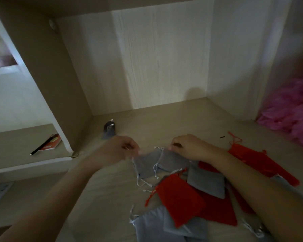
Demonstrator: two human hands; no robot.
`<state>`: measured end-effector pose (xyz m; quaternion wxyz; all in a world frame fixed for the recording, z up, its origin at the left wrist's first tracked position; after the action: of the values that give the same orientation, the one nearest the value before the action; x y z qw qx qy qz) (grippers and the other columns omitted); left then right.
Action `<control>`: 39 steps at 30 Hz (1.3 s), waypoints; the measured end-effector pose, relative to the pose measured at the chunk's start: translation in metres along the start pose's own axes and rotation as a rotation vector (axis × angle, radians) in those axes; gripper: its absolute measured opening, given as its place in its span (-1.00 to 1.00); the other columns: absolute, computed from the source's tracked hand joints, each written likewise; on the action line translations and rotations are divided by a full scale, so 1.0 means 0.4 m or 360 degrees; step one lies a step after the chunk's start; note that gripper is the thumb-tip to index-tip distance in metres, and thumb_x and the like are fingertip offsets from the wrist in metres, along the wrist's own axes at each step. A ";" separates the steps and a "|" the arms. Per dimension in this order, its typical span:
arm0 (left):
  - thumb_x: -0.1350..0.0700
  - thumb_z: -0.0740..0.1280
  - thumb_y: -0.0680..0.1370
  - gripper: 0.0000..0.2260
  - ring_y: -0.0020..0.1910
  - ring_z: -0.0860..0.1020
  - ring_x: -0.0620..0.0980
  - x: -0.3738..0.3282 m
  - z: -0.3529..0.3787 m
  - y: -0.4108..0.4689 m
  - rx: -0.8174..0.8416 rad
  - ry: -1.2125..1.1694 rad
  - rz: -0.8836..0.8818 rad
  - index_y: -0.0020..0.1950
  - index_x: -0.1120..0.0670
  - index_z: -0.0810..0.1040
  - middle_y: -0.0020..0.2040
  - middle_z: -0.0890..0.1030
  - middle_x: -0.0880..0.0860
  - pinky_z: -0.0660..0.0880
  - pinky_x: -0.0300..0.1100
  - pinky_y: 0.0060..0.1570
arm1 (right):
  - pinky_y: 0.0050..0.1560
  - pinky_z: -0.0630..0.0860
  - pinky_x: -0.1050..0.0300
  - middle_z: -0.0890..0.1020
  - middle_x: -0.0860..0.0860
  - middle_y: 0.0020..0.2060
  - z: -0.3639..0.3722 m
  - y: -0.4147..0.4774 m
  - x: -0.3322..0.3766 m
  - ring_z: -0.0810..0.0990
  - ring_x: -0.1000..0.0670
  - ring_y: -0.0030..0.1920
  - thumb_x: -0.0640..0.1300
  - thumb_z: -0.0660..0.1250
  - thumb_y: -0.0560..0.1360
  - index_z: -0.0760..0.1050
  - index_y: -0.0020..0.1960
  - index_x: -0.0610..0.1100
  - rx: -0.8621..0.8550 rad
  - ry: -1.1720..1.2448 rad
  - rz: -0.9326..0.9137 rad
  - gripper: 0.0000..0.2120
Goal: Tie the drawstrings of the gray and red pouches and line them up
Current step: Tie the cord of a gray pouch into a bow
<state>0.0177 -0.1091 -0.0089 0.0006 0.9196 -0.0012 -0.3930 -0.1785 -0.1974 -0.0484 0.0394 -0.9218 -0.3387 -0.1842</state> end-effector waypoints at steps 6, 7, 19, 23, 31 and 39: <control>-0.05 0.52 0.35 -0.75 -0.22 0.54 -0.25 -0.059 0.148 -0.156 0.0276 0.0108 0.0111 -0.03 -0.05 0.59 -0.15 0.63 -0.07 0.43 -0.40 -0.21 | -0.23 0.42 0.33 0.62 0.10 -0.18 -0.076 -0.042 0.072 0.52 0.22 -0.25 -0.13 0.45 0.43 0.61 -0.04 -0.10 -0.0092 0.0394 -0.0247 -0.88; -0.07 0.52 0.35 -0.73 -0.22 0.53 -0.26 -0.057 0.159 -0.165 0.0242 0.0130 0.0109 -0.01 -0.08 0.57 -0.15 0.61 -0.10 0.43 -0.41 -0.21 | -0.21 0.42 0.33 0.64 0.09 -0.17 -0.075 -0.049 0.097 0.53 0.21 -0.25 -0.11 0.45 0.43 0.62 -0.05 -0.10 -0.0013 0.0388 -0.0317 -0.89; -0.05 0.61 0.19 -0.57 -0.34 0.44 -0.19 0.000 0.205 -0.180 -0.0048 0.0125 0.0004 -0.18 -0.01 0.41 -0.29 0.54 -0.08 0.41 -0.21 -0.26 | -0.35 0.33 0.32 0.53 0.09 -0.30 0.020 -0.103 0.196 0.45 0.13 -0.28 -0.10 0.49 0.38 0.52 -0.20 0.01 0.0855 -0.0085 -0.0340 -0.86; 0.02 0.62 0.21 -0.59 -0.34 0.49 -0.23 0.002 0.199 -0.175 -0.0059 -0.0064 -0.0058 -0.13 -0.02 0.45 -0.27 0.58 -0.08 0.44 -0.25 -0.27 | -0.33 0.34 0.31 0.49 0.09 -0.30 -0.014 -0.113 0.196 0.42 0.14 -0.30 -0.20 0.48 0.39 0.43 -0.23 0.02 0.0838 0.0096 -0.0335 -0.75; -0.05 0.41 0.42 -0.65 -0.11 0.61 -0.14 -0.061 0.135 -0.138 0.0067 -0.0515 0.0188 0.11 0.12 0.56 -0.03 0.65 0.04 0.50 -0.33 -0.15 | -0.15 0.47 0.20 0.59 0.17 -0.28 -0.089 -0.111 0.193 0.54 0.18 -0.23 -0.23 0.58 0.25 0.50 -0.18 0.05 0.0520 0.0542 -0.0343 -0.67; -0.08 0.48 0.34 -0.58 -0.25 0.45 -0.04 -0.109 0.049 -0.047 0.0084 -0.0354 0.0357 -0.09 0.26 0.57 -0.26 0.52 0.09 0.32 -0.18 -0.23 | -0.16 0.51 0.22 0.63 0.01 -0.23 -0.201 -0.104 0.178 0.60 0.10 -0.23 -0.47 0.43 0.32 0.51 -0.16 -0.05 -0.0317 0.1123 -0.0474 -0.66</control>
<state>-0.0267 -0.0903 0.0090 0.0203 0.8641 -0.1144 -0.4898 -0.1802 -0.1381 0.0500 0.0365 -0.7419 -0.4149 -0.5255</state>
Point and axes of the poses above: each hand's wrist, its own y-axis towards the middle knuckle, its own z-axis out of the palm, x = y × z, the point moved 5 cm from there along y, towards the middle knuckle
